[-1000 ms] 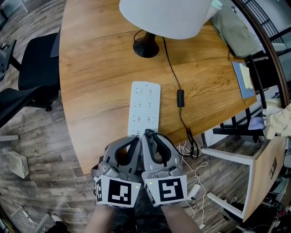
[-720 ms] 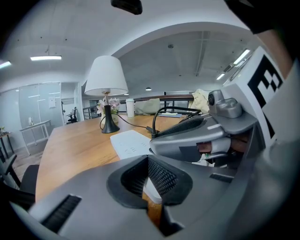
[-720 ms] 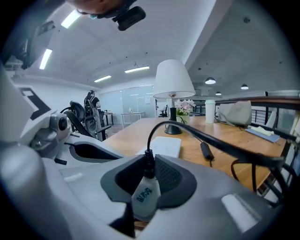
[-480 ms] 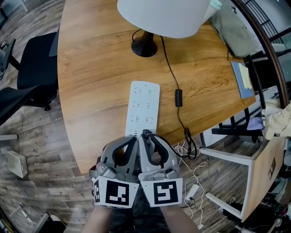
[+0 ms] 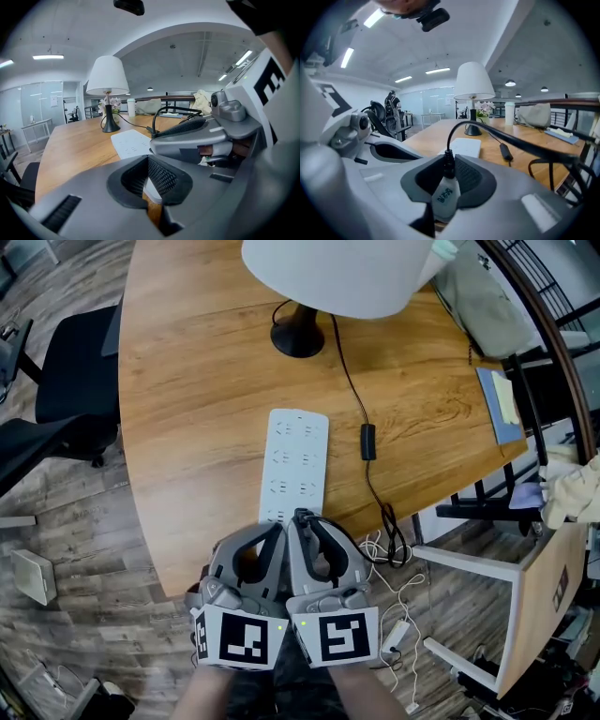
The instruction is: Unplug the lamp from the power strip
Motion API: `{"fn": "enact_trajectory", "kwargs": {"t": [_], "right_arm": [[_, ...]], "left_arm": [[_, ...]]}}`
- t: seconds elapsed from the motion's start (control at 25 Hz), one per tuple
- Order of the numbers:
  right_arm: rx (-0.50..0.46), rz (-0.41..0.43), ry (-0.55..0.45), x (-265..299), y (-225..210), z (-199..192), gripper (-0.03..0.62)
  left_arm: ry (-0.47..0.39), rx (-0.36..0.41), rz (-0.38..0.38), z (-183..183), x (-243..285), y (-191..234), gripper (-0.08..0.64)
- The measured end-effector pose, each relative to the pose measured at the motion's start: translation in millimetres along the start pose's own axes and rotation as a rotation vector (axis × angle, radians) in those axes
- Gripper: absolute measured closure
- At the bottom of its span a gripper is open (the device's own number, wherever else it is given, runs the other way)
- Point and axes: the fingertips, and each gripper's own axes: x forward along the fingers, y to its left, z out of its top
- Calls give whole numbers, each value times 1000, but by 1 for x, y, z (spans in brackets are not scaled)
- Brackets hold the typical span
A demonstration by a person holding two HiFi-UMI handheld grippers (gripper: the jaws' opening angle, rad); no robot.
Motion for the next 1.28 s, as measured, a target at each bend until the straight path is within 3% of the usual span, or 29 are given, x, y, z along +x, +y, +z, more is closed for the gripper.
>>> {"fn": "enact_trajectory", "kwargs": {"t": [0.24,0.32,0.44,0.52,0.72,0.84,1.16,1.28], "right_arm": [[-49,-26,-28,-3,3,1,514],[7,-33,-32,-5,0,-1,514],[204,-3,-57,-8,-10,-5,514],[237,0,-56,-9,-12,-5,514],[-24,-16,-48,-6,-2,1,515],[-62,-12,-43,-7,1,0,514],[247,10,-83,-14,-18,-6,514],[235,35,-140,-15,-21,15,518]], "left_arm": [[-3,-22,1,0,-1,0,565],[-1,-18,4,0,0,-1,565],[4,0,4,0,1,-4,565],[7,6,3,0,1,-4,565],[-2,-14,5,1,1,-3,565],[-10,-27,8,0,1,-4,565],[-6,-7,9,0,5,-9,565],[-3,-4,5,0,5,-10,565]]}}
